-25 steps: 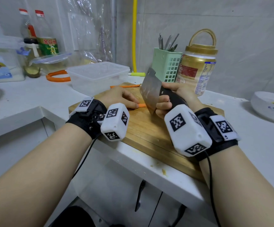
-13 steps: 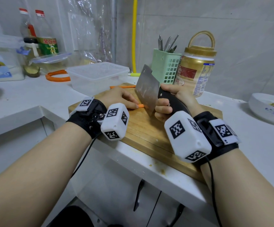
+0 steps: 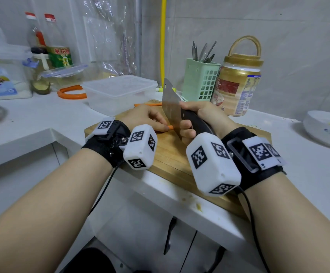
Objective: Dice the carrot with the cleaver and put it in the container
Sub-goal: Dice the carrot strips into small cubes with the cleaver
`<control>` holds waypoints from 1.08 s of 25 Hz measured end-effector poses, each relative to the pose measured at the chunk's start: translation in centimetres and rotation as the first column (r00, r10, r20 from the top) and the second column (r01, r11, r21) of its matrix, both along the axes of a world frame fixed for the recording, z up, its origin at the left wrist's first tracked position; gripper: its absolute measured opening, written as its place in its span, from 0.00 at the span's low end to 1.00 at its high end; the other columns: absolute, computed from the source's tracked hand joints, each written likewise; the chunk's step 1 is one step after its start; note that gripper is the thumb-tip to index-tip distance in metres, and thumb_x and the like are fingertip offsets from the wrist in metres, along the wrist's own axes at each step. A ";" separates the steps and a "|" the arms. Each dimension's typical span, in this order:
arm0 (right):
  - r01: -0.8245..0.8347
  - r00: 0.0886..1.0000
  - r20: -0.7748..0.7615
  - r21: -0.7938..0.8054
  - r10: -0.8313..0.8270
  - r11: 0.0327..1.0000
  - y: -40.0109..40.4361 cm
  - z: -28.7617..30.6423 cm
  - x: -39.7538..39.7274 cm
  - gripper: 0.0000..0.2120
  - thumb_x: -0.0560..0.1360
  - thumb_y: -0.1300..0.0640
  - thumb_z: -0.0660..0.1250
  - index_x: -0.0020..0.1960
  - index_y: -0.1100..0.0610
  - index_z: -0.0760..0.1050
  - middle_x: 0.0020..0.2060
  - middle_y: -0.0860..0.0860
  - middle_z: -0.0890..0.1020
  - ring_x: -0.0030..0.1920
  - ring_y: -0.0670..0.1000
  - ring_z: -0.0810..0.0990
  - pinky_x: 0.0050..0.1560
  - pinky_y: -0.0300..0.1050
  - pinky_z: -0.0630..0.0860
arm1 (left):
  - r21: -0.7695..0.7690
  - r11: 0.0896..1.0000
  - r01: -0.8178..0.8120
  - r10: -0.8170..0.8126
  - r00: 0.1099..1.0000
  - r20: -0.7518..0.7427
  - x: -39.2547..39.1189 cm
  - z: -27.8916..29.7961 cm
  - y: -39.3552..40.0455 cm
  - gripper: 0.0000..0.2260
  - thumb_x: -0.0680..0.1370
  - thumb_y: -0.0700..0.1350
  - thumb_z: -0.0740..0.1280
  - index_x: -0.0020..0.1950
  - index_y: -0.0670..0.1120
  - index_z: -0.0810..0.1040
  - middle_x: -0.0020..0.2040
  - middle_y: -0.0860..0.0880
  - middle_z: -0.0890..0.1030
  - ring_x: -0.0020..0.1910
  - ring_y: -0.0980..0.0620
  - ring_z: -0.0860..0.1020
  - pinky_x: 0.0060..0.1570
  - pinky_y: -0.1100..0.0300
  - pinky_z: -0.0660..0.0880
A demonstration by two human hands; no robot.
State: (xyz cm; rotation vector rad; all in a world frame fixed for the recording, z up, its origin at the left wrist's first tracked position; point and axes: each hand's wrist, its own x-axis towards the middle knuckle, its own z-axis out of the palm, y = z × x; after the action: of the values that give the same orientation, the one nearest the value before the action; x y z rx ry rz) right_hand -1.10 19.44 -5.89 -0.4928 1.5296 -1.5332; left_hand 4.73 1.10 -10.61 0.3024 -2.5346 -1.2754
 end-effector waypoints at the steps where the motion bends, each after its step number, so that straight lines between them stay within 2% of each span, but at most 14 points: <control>1: -0.004 1.000 0.013 -0.004 0.004 1.000 0.0 0.0 -0.2 0.13 0.79 0.50 0.60 0.55 0.57 0.61 0.21 0.52 0.67 0.18 0.50 0.64 0.22 0.35 0.63 | -0.002 1.000 0.006 -0.006 1.000 0.000 0.0 0.0 0.0 0.04 0.71 0.45 0.76 0.39 0.49 0.83 0.28 0.61 0.78 0.31 0.66 0.74 0.38 0.70 0.69; 3: -0.020 0.999 0.034 -0.014 0.021 1.000 0.3 -0.1 -0.5 0.12 0.79 0.50 0.60 0.53 0.57 0.62 0.21 0.52 0.67 0.18 0.49 0.65 0.22 0.35 0.63 | -0.010 1.000 0.002 -0.002 1.000 0.005 0.0 0.1 0.1 0.04 0.71 0.45 0.76 0.39 0.49 0.83 0.30 0.61 0.79 0.32 0.66 0.75 0.39 0.69 0.69; 6: -0.033 0.997 0.069 -0.053 0.036 0.998 0.9 -0.2 -0.8 0.12 0.80 0.50 0.57 0.43 0.57 0.64 0.21 0.51 0.67 0.17 0.49 0.65 0.24 0.33 0.61 | -0.015 0.999 -0.043 0.043 0.999 0.015 -0.1 0.0 -0.1 0.04 0.69 0.46 0.78 0.37 0.50 0.84 0.36 0.57 0.82 0.37 0.64 0.77 0.45 0.64 0.72; 10: -0.022 0.993 0.113 -0.099 0.033 0.995 1.4 -0.2 -1.0 0.13 0.80 0.50 0.56 0.41 0.57 0.62 0.20 0.50 0.67 0.17 0.48 0.64 0.26 0.34 0.59 | -0.021 0.996 -0.090 0.090 0.996 -0.013 -0.1 -0.1 0.0 0.08 0.68 0.47 0.79 0.36 0.47 0.82 0.26 0.61 0.76 0.28 0.67 0.73 0.36 0.69 0.67; 12: -0.004 0.993 0.121 -0.110 0.018 0.994 1.6 -0.3 -1.1 0.12 0.80 0.50 0.56 0.42 0.56 0.62 0.20 0.50 0.67 0.17 0.48 0.64 0.26 0.36 0.58 | -0.017 0.997 -0.073 0.073 0.997 -0.023 0.0 -0.1 0.1 0.08 0.67 0.48 0.79 0.37 0.46 0.83 0.27 0.63 0.78 0.30 0.68 0.75 0.36 0.71 0.67; 14: 0.024 0.992 0.122 -0.127 -0.009 0.992 1.8 -0.3 -1.2 0.10 0.80 0.50 0.57 0.44 0.55 0.61 0.20 0.50 0.67 0.17 0.48 0.65 0.26 0.37 0.58 | -0.003 0.998 -0.057 0.058 0.998 0.008 0.1 0.1 0.1 0.11 0.65 0.54 0.79 0.38 0.49 0.85 0.35 0.61 0.83 0.39 0.67 0.79 0.45 0.67 0.71; 16: 0.036 0.993 0.113 -0.145 -0.019 0.989 1.8 -0.3 -1.3 0.11 0.80 0.50 0.57 0.44 0.54 0.61 0.21 0.50 0.67 0.17 0.48 0.65 0.26 0.38 0.58 | -0.017 0.999 -0.048 0.049 0.997 0.056 0.1 0.2 -0.1 0.14 0.62 0.60 0.79 0.40 0.53 0.86 0.43 0.59 0.84 0.49 0.60 0.80 0.55 0.60 0.73; 18: 0.031 0.995 0.095 -0.150 -0.017 0.988 1.8 -0.3 -1.2 0.12 0.80 0.49 0.57 0.41 0.55 0.61 0.21 0.50 0.66 0.17 0.48 0.65 0.29 0.40 0.56 | -0.034 0.998 -0.061 0.064 0.995 0.078 -0.1 0.3 0.0 0.11 0.61 0.57 0.76 0.41 0.56 0.85 0.47 0.55 0.84 0.53 0.55 0.79 0.60 0.55 0.73; 20: 0.017 0.996 0.086 -0.148 -0.005 0.989 1.8 -0.2 -0.8 0.14 0.80 0.49 0.56 0.40 0.57 0.62 0.20 0.50 0.66 0.17 0.48 0.64 0.30 0.41 0.55 | -0.034 0.997 -0.072 0.075 0.995 0.069 -0.3 0.3 0.0 0.06 0.65 0.50 0.75 0.41 0.55 0.84 0.47 0.53 0.83 0.51 0.52 0.79 0.57 0.55 0.72; 22: 0.005 0.996 0.084 -0.144 0.007 0.990 1.8 -0.2 -0.5 0.15 0.80 0.49 0.55 0.39 0.57 0.63 0.20 0.50 0.66 0.17 0.48 0.64 0.30 0.41 0.55 | -0.033 0.995 -0.096 0.098 0.993 0.066 -0.4 0.2 -0.1 0.05 0.69 0.45 0.75 0.40 0.54 0.82 0.44 0.55 0.82 0.48 0.53 0.78 0.53 0.56 0.72; 25: -0.002 0.996 0.084 -0.138 0.014 0.990 1.8 -0.1 -0.3 0.15 0.80 0.49 0.55 0.40 0.58 0.63 0.20 0.50 0.66 0.17 0.48 0.64 0.31 0.41 0.54 | -0.067 0.992 -0.108 0.113 0.990 0.085 -0.4 0.0 -0.5 0.04 0.65 0.51 0.76 0.38 0.57 0.84 0.39 0.58 0.82 0.45 0.55 0.79 0.54 0.54 0.74; 27: -0.003 0.997 0.082 -0.134 0.014 0.991 1.9 0.0 -0.2 0.16 0.80 0.49 0.55 0.39 0.58 0.63 0.20 0.50 0.66 0.17 0.48 0.64 0.29 0.41 0.55 | -0.061 0.994 -0.096 0.101 0.992 0.076 -0.4 -0.1 -0.5 0.03 0.68 0.49 0.77 0.38 0.55 0.84 0.38 0.59 0.82 0.43 0.58 0.79 0.52 0.56 0.74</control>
State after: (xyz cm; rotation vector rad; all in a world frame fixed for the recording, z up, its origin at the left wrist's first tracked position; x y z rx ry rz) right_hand -1.32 21.29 -5.92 -0.5053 1.3663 -1.6369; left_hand 4.38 0.58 -10.67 0.4676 -2.5812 -1.1744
